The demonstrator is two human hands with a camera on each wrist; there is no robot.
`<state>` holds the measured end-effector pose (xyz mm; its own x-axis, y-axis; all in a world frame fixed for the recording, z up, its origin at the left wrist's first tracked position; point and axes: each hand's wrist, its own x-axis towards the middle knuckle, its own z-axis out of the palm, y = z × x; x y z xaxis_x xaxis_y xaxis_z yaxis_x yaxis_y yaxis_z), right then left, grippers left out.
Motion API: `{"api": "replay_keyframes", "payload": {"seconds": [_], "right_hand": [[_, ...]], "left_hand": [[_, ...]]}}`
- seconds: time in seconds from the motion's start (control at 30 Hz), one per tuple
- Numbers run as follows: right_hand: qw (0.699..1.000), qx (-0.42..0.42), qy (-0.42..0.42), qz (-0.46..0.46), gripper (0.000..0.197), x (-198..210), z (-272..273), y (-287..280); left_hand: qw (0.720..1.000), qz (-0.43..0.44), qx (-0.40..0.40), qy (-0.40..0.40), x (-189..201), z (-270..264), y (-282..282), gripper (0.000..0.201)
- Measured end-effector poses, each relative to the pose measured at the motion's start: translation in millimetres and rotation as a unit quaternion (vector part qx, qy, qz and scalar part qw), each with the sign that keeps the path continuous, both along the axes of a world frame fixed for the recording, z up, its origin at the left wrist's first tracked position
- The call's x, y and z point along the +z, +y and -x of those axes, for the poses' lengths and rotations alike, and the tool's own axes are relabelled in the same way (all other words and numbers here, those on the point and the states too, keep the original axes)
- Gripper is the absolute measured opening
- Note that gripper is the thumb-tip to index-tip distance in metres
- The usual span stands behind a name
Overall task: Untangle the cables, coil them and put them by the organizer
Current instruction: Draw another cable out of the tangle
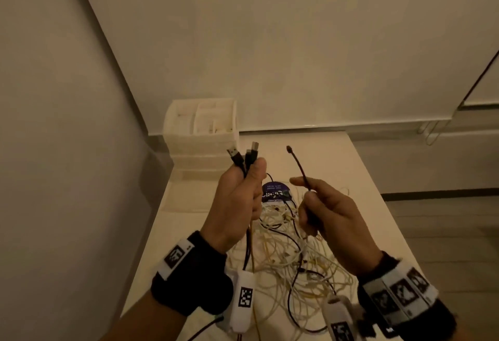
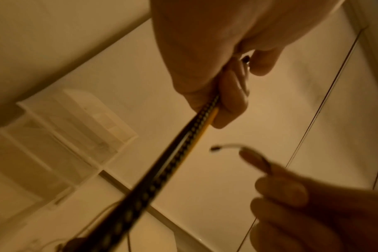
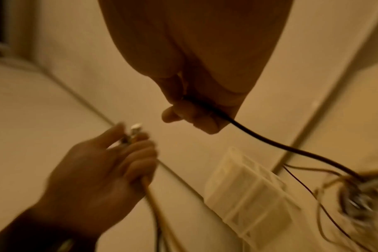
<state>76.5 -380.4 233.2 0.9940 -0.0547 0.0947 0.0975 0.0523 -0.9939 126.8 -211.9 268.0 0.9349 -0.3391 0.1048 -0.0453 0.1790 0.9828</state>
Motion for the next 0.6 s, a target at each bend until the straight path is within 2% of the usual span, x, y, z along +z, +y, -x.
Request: {"api": "replay_keyframes", "payload": {"seconds": [0.07,0.13,0.27,0.37,0.43,0.5,0.6], "right_hand": [[0.990,-0.002,-0.076,0.121,0.038,6.9,5.8,14.3],[0.965,-0.023,-0.141,0.221,0.048,2.6,9.7,24.8],[0.925,-0.062,-0.183,0.328,0.066,-6.2,11.2,27.4],[0.929,-0.067,-0.187,0.313,0.052,-11.0,8.9,22.4],[0.952,-0.046,-0.164,0.256,0.038,-19.2,7.2,22.6],[0.974,-0.009,-0.123,0.191,0.028,-35.0,7.1,22.8],[0.979,0.044,-0.047,0.191,0.035,-74.5,4.2,13.8]], "left_hand": [[1.000,-0.001,-0.005,-0.002,6.0,-5.9,-13.4,0.041],[0.999,-0.034,0.019,-0.023,8.4,-11.2,-24.6,0.051],[0.995,-0.056,0.084,-0.025,7.1,-18.2,-35.4,0.041],[0.993,-0.049,0.101,-0.049,3.5,-22.5,-34.7,0.044],[0.992,-0.005,0.113,-0.054,6.1,-25.9,-32.3,0.046],[0.991,0.068,0.111,-0.037,17.1,-30.7,-26.0,0.040],[0.984,0.150,0.091,-0.006,38.8,-41.5,-8.5,0.037]]}}
